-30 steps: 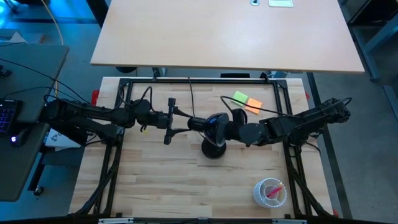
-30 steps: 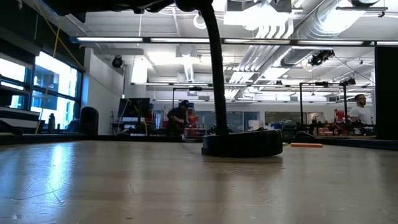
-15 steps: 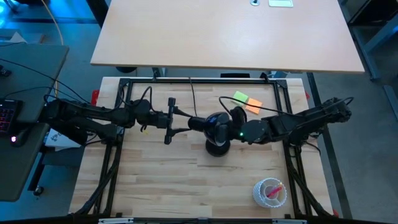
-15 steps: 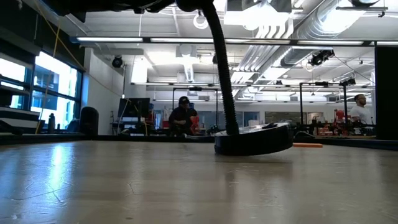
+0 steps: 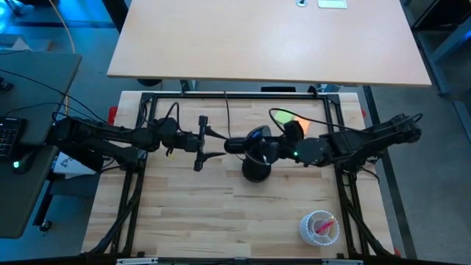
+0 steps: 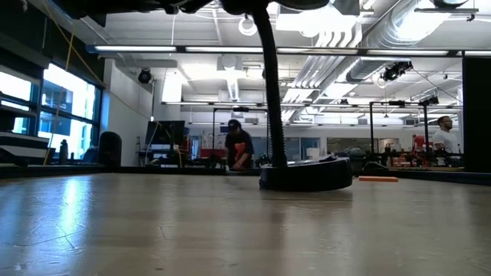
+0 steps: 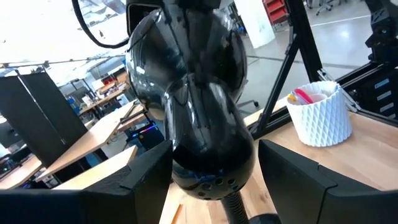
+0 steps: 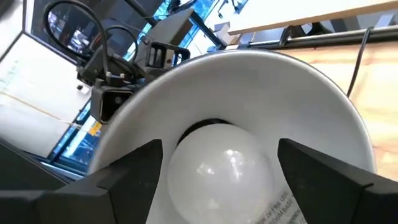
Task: Screw lightbulb
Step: Insert the white lightbulb into the black lamp
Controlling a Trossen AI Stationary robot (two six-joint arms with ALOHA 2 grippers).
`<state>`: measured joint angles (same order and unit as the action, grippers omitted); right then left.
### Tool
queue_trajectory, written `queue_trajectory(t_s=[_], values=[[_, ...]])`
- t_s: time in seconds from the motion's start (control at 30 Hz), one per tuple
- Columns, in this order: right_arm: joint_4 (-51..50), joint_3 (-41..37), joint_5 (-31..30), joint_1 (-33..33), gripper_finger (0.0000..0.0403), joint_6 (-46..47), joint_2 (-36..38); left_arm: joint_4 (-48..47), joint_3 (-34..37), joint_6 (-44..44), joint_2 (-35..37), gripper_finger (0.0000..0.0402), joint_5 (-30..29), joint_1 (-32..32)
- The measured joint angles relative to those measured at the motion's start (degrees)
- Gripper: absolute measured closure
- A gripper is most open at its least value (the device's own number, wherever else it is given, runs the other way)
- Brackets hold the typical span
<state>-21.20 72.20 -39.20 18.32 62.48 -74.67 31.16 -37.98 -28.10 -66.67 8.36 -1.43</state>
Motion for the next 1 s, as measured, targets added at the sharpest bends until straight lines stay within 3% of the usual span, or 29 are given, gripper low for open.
queue_trajectory(t_s=[0.73,1.0], values=[[-9.2,0.0,-11.4,5.9,0.0087,-1.1,3.2,0.1,-1.6,3.9,-0.1,0.0172,3.1,0.0],[-9.6,0.0,-14.9,9.9,0.0087,-6.3,3.2,0.2,-1.7,5.5,-1.0,0.0172,3.1,0.0]])
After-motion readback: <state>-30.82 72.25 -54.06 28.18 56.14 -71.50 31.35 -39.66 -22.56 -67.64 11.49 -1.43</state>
